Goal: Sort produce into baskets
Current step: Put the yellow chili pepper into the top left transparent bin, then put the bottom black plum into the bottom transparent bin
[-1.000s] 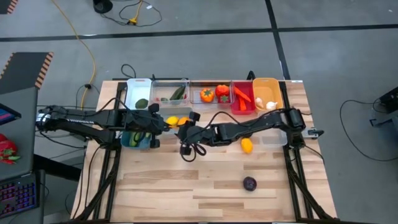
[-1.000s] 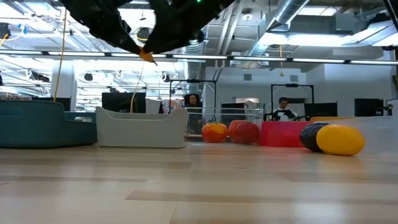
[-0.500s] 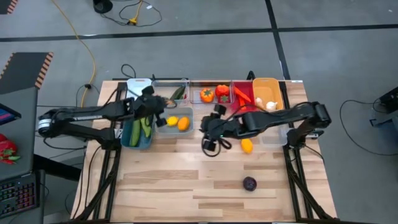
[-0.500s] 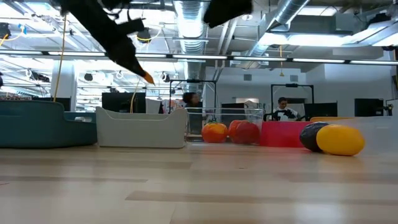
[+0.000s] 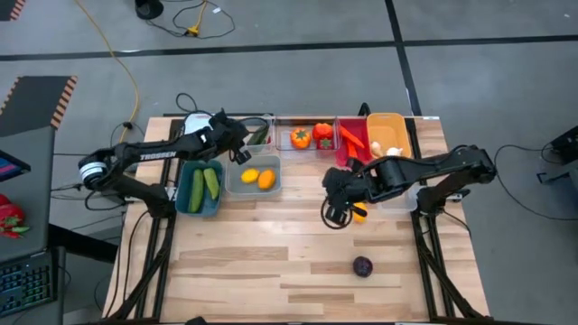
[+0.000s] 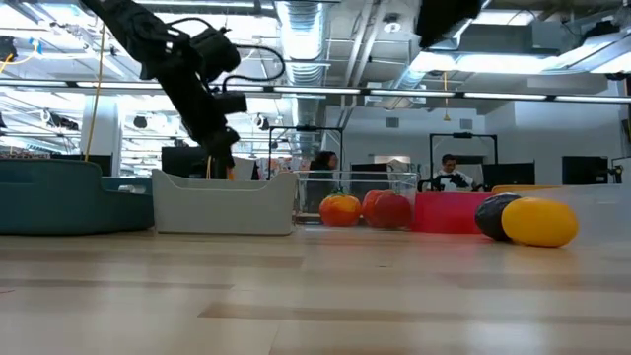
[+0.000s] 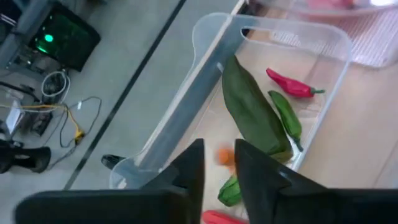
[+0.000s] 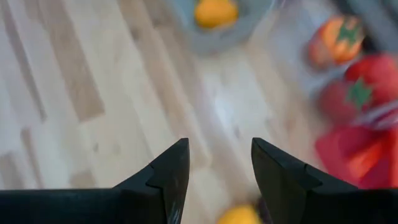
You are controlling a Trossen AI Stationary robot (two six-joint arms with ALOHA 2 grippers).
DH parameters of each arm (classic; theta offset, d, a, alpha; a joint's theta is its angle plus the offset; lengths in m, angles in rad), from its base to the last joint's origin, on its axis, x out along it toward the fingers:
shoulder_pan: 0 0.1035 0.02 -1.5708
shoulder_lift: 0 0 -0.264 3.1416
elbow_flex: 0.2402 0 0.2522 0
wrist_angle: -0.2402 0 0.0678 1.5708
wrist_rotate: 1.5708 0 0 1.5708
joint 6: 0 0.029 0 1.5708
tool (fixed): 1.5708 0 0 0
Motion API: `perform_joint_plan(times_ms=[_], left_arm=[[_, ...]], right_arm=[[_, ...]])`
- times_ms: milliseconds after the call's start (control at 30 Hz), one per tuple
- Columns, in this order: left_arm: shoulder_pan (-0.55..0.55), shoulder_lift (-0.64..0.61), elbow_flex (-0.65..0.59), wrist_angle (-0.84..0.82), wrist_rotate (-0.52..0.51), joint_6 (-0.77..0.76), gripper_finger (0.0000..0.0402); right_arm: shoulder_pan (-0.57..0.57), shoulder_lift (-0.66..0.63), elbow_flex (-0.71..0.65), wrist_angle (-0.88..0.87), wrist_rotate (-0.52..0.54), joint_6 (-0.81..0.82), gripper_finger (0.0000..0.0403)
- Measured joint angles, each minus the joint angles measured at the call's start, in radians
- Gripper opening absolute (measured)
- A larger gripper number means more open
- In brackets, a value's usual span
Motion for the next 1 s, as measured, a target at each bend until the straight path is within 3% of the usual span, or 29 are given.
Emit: perform_joint_plan(times_ms=[267,433,700,1000], left_arm=[[0.008,0.04,0.0,0.017,-0.004,-0.001,0.0179],[0.007,0.038,0.0,0.015,-0.004,-0.001,0.0224],[0.007,0.038,0.0,0.014,0.001,0.001,0.0243],[0.005,0.038,0.0,0.014,0.002,0.027,0.0243]], right_arm=[[0.03,0.045,0.0,-0.099,-0.205,0.024,0.0201],[0.031,0.094,0.0,-0.099,-0.291,0.024,0.0214],[0.006,0.201,0.0,-0.14,-0.378,0.022,0.0246],[-0.014,0.291,-0.001,-0.372,-0.505,0.072,0.0249]])
